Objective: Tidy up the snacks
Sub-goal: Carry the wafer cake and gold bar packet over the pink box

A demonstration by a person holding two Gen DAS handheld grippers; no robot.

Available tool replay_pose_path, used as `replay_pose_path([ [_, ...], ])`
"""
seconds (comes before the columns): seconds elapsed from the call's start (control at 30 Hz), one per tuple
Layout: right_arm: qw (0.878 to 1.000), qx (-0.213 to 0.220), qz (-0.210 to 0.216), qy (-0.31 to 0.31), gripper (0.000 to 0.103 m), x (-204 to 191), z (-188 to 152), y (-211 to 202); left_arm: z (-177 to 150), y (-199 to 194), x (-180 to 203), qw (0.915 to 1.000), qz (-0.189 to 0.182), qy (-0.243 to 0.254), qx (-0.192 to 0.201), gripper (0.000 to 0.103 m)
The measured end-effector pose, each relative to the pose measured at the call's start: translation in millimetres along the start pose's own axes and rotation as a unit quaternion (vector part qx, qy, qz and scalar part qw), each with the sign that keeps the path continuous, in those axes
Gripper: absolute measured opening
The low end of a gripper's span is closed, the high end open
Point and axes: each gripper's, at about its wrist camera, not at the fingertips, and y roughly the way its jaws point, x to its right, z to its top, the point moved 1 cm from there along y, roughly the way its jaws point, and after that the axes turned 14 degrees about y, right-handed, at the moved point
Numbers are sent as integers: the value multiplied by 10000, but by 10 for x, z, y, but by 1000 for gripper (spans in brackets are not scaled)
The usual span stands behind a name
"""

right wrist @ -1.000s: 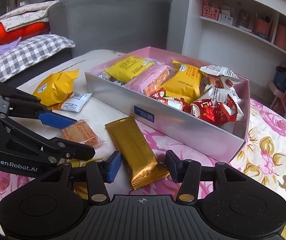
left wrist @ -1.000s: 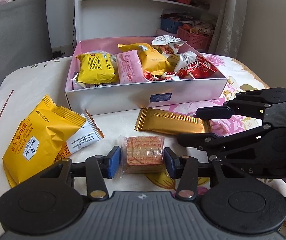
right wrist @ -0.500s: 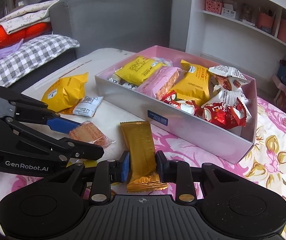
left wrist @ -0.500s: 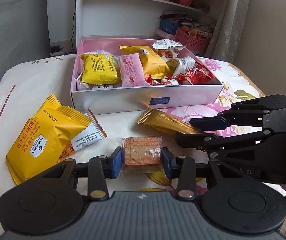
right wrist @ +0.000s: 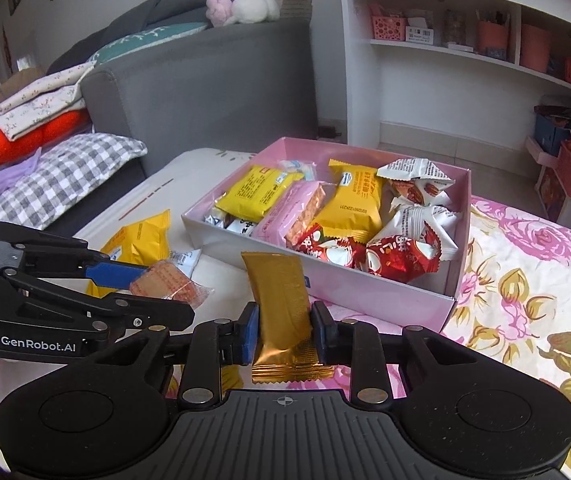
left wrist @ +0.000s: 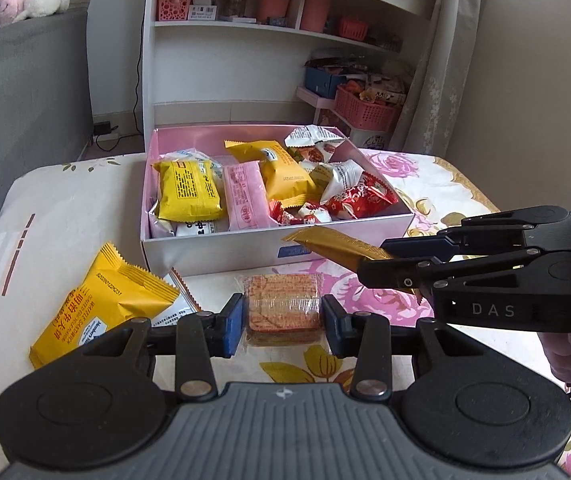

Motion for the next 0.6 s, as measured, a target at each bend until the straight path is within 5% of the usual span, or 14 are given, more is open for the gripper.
replay_pose_path([
  [0.6, 9974, 502, 0, 516, 27, 230, 343, -126, 272, 119, -179, 9988, 425, -65, 224, 38],
])
